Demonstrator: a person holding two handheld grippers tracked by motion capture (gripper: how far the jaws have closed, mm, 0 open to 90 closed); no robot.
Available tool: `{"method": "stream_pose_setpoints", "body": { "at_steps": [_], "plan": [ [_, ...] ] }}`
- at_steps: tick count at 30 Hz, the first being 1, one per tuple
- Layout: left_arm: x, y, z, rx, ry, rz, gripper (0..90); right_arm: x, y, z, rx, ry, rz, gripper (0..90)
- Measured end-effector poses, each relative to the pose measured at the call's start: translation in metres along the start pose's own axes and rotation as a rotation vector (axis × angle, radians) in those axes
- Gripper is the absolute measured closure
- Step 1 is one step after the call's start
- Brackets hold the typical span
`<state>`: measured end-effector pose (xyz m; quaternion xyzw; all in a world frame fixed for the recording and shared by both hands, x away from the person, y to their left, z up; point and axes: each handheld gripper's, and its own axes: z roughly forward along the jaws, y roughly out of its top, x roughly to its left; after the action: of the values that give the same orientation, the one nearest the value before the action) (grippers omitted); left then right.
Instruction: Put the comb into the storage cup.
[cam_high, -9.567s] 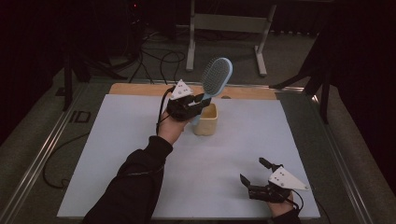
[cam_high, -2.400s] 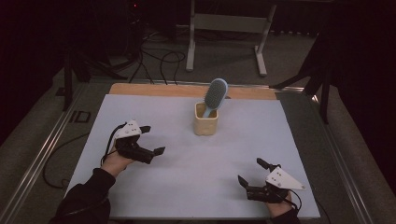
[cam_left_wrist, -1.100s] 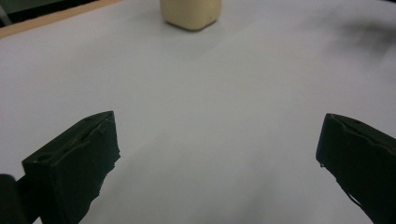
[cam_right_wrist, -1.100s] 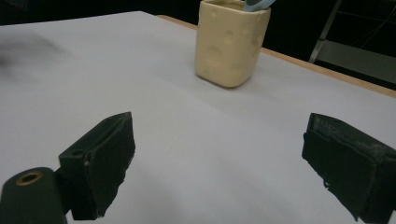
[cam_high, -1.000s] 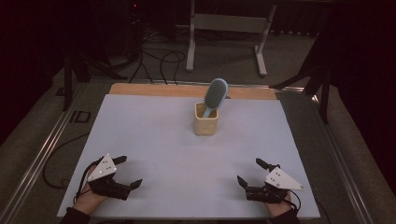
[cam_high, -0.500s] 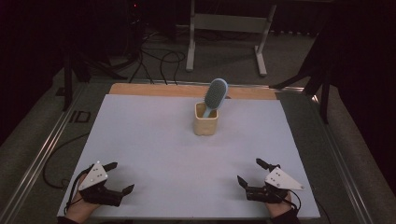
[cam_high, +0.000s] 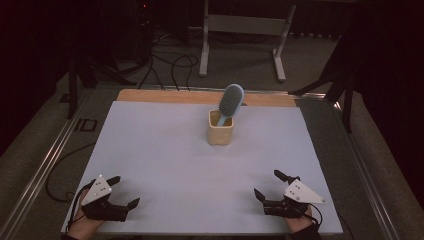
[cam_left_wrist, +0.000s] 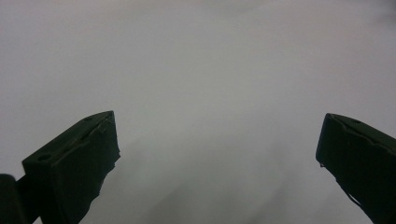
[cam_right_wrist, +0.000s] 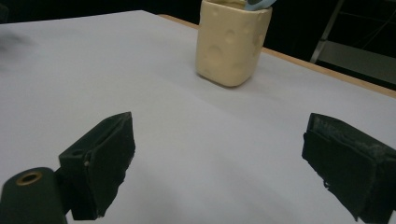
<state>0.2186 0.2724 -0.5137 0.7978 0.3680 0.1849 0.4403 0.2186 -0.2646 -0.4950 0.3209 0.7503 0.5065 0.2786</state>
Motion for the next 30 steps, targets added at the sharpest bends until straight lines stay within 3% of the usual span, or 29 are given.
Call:
{"method": "stream_pose_setpoints", "body": {
  "at_steps": [2, 9, 30],
  "plan": [
    [-0.0002, -0.0004, 0.0009, 0.013, 0.018, 0.0, 0.0, 0.0001, 0.0, 0.0001, 0.001, -0.001, -0.003, 9.4],
    [-0.0016, -0.0012, 0.0019, 0.012, 0.005, -0.003, 0.0, 0.0011, 0.0002, 0.0013, 0.002, 0.001, -0.002, 9.4],
    [-0.0025, -0.0009, -0.0017, -0.035, 0.004, 0.001, 0.0, 0.0011, -0.0006, 0.0034, 0.009, 0.012, -0.003, 9.4]
  ]
}}
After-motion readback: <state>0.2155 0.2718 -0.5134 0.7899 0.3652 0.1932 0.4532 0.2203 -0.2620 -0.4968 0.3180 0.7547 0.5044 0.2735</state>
